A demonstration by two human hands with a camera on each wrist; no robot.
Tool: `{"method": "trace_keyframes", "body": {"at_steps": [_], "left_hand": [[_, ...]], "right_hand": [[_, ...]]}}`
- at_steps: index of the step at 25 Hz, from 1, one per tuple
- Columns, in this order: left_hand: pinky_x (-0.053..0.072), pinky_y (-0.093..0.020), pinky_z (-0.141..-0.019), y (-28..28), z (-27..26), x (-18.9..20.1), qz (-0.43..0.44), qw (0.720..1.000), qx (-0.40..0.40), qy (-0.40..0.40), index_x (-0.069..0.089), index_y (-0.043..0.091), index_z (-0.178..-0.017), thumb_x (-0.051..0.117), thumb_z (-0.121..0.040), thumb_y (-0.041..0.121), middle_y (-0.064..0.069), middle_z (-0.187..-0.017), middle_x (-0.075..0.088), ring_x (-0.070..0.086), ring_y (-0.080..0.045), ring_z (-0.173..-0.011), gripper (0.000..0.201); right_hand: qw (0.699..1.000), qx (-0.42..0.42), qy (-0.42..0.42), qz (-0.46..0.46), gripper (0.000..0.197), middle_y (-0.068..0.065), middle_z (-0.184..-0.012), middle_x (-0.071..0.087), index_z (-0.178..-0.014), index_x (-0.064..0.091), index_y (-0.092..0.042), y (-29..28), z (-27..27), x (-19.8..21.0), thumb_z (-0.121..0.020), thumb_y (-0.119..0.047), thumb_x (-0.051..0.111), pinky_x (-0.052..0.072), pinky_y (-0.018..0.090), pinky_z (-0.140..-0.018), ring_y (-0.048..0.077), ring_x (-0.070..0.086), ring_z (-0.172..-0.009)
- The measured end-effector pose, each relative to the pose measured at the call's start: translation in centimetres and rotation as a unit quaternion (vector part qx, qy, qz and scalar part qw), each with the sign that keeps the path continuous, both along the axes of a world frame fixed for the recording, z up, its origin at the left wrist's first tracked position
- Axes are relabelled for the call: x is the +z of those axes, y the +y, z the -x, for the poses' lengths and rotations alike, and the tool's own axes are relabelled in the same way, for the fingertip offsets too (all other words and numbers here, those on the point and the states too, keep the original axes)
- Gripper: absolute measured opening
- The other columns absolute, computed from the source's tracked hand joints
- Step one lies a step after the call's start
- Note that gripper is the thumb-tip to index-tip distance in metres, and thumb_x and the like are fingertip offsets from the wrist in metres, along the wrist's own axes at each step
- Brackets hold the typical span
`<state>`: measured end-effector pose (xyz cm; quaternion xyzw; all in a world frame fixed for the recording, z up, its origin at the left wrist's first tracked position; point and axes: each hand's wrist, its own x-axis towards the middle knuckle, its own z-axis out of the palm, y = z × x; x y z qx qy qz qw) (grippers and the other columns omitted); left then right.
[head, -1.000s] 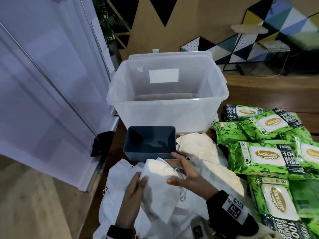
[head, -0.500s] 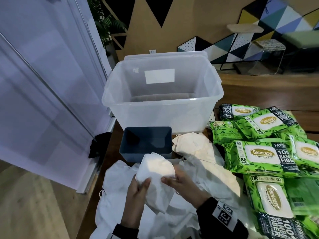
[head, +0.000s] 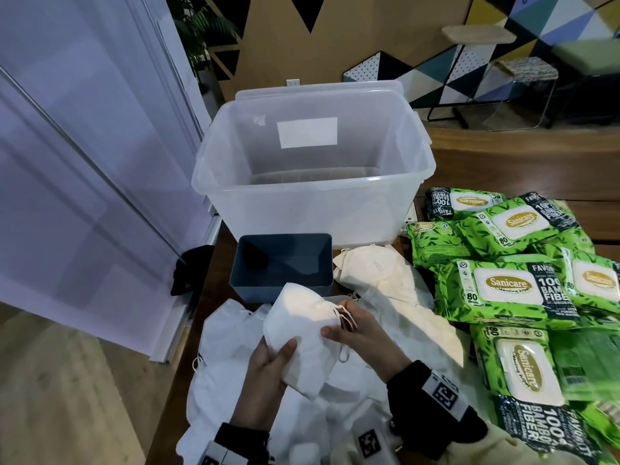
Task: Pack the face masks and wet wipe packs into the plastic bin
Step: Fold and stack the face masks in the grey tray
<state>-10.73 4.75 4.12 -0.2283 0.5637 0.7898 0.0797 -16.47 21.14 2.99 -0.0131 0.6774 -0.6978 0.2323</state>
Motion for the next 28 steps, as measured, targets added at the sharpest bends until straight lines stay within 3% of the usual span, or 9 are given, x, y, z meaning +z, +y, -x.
{"method": "trace_keyframes", "body": {"at_steps": [2, 6, 8, 10, 16, 18, 22, 24, 28], "left_hand": [[0.057, -0.024, -0.067, -0.3, 0.1, 0.1, -0.006, 1.000, 0.013, 0.014, 0.060, 0.014, -0.109, 0.055, -0.089, 0.006, -0.001, -0.101, 0.073, 0.070, -0.017, -0.092, 0.023], [0.055, -0.019, -0.064, -0.6, 0.2, 0.0, 0.021, 0.999, 0.027, 0.024, 0.060, 0.019, -0.105, 0.054, -0.090, 0.006, 0.001, -0.101, 0.072, 0.068, -0.015, -0.093, 0.021], [0.056, -0.021, -0.063, -1.0, 0.2, -0.1, 0.022, 0.999, 0.041, 0.025, 0.062, 0.017, -0.105, 0.052, -0.090, 0.005, -0.001, -0.097, 0.074, 0.070, -0.016, -0.088, 0.021], [0.057, -0.022, -0.062, -1.7, 0.3, 0.0, 0.019, 0.998, 0.050, 0.022, 0.062, 0.015, -0.104, 0.050, -0.091, 0.004, -0.001, -0.092, 0.075, 0.071, -0.015, -0.082, 0.021], [0.049, -0.043, -0.094, -2.2, 0.6, -0.9, 0.061, 0.998, 0.033, 0.003, 0.062, 0.014, -0.113, 0.057, -0.089, 0.008, -0.005, -0.107, 0.072, 0.066, -0.026, -0.102, 0.025], [0.047, -0.046, -0.097, -2.4, 0.7, -1.3, 0.065, 0.997, 0.030, -0.003, 0.062, 0.015, -0.112, 0.058, -0.089, 0.008, -0.007, -0.109, 0.071, 0.065, -0.027, -0.104, 0.025], [0.042, -0.050, -0.103, -3.1, 0.9, -2.1, 0.094, 0.995, 0.042, -0.003, 0.058, 0.017, -0.120, 0.071, -0.078, 0.026, -0.005, -0.116, 0.067, 0.062, -0.027, -0.109, 0.045], [0.042, -0.050, -0.104, -3.4, 1.0, -2.3, 0.113, 0.993, 0.037, -0.003, 0.057, 0.019, -0.122, 0.072, -0.071, 0.036, -0.003, -0.118, 0.066, 0.061, -0.026, -0.110, 0.055], [0.042, -0.051, -0.103, -3.4, 0.7, -2.3, 0.097, 0.995, 0.038, -0.010, 0.057, 0.014, -0.123, 0.064, -0.086, 0.016, -0.007, -0.117, 0.066, 0.061, -0.029, -0.110, 0.037]], "right_hand": [[1.000, 0.012, -0.014, 0.007, 0.038, 0.009, -0.095, 0.065, -0.112, 0.057, -0.002, 0.1, 0.2, 0.3, -0.078, -0.010, 0.073, 0.051, 0.027, -0.083, 0.013, 0.061, -0.088], [1.000, -0.017, -0.009, -0.010, 0.019, 0.007, -0.081, 0.056, -0.094, 0.060, 0.012, 0.1, 0.7, 0.2, -0.083, -0.003, 0.065, 0.045, 0.015, -0.063, 0.009, 0.054, -0.069], [0.998, -0.056, -0.027, 0.025, 0.008, 0.005, -0.075, 0.062, -0.075, 0.061, 0.003, 0.4, 1.2, 0.3, -0.082, 0.001, 0.064, 0.047, 0.017, -0.065, 0.011, 0.057, -0.068], [0.984, -0.112, -0.080, 0.116, 0.021, 0.008, -0.071, 0.066, -0.067, 0.054, -0.007, 0.9, 1.8, 0.2, -0.085, 0.004, 0.058, 0.051, 0.023, -0.070, 0.017, 0.064, -0.070], [0.927, -0.172, -0.186, 0.276, 0.014, 0.009, -0.064, 0.057, -0.086, 0.051, -0.008, 1.4, 2.9, -0.6, -0.092, 0.003, 0.046, 0.054, 0.031, -0.065, 0.021, 0.060, -0.058], [0.952, -0.161, -0.147, 0.215, 0.015, 0.012, -0.072, 0.061, -0.090, 0.052, -0.007, 1.7, 3.1, -1.2, -0.089, 0.008, 0.048, 0.054, 0.029, -0.064, 0.022, 0.062, -0.061], [0.996, -0.066, -0.040, -0.042, 0.012, 0.006, -0.087, 0.062, -0.094, 0.056, -0.005, 3.1, 5.2, -2.4, -0.087, 0.003, 0.057, 0.051, 0.021, -0.068, 0.021, 0.061, -0.081], [0.967, -0.101, 0.015, -0.232, 0.023, 0.006, -0.099, 0.059, -0.109, 0.055, -0.002, 4.6, 8.2, -3.7, -0.087, -0.004, 0.060, 0.046, 0.022, -0.074, 0.026, 0.057, -0.095], [0.873, -0.163, -0.005, -0.460, 0.063, 0.025, -0.137, 0.036, -0.132, 0.034, 0.007, 6.5, 14.0, -6.4, -0.086, -0.023, 0.065, 0.029, 0.039, -0.104, 0.038, 0.034, -0.129]]}}
